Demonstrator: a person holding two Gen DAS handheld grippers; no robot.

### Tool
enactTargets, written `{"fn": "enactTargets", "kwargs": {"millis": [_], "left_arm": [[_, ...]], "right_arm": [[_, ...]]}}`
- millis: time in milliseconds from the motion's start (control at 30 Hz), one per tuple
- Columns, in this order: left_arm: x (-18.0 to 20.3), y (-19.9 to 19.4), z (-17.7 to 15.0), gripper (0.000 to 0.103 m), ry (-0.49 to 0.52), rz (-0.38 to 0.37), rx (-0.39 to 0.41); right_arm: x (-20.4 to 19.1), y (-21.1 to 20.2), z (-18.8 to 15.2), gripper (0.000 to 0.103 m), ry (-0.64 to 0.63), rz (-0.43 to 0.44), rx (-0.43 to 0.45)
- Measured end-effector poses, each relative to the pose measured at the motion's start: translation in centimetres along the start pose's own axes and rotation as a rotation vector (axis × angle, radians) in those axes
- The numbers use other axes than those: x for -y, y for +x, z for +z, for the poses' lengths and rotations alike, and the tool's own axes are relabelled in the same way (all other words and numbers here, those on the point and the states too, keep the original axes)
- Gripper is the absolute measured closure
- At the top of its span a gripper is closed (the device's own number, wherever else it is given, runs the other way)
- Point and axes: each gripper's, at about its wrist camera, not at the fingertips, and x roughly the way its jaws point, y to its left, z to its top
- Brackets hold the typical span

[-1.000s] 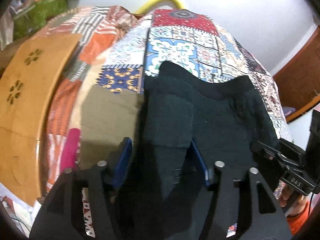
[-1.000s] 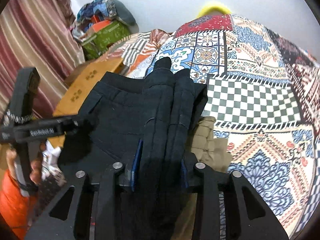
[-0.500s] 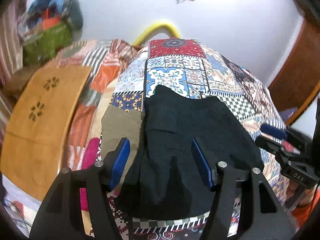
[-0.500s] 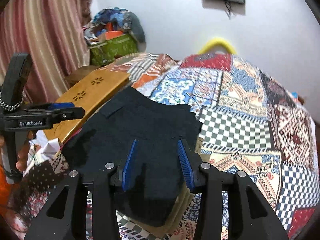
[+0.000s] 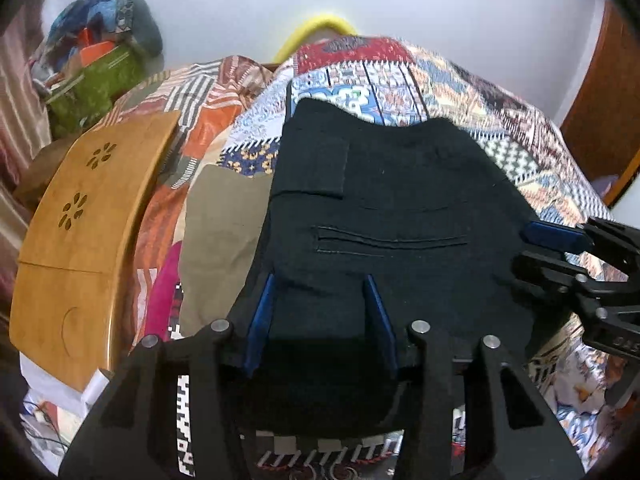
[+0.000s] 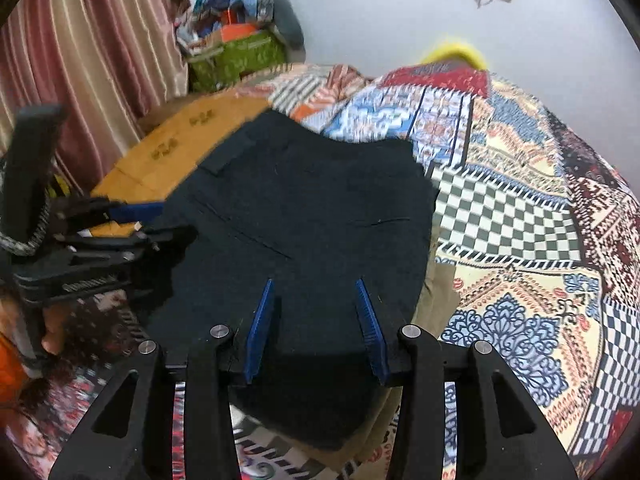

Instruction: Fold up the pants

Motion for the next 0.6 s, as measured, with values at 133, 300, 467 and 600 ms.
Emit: {"fn": "enactTargets", "kwargs": {"millis": [133, 300, 467, 600], "left_arm": [[1.2, -3.4, -0.1, 0.057, 0.007, 0.0, 0.068], [3.2, -10.3, -0.5, 0.057, 0.015, -0.018, 0.17], [5.4, -17.4, -1.3, 0.056, 0.05, -0.002, 0.278], [7.0, -23.0, -2.6, 0.052, 0.068, 0.002, 0.367]], "right_arm": [[-0.9, -3.2, 0.2, 0.064, 0.009, 0.01, 0.056], [-2.3, -8.2, 0.2, 0.064, 0.007, 0.004, 0.138], [-3.6, -14.3, -0.1, 0.064, 0.01, -0.012, 0.244], [-5.2, -19.4, -0.6, 0.064, -0.011, -0.028, 0.327]]}}
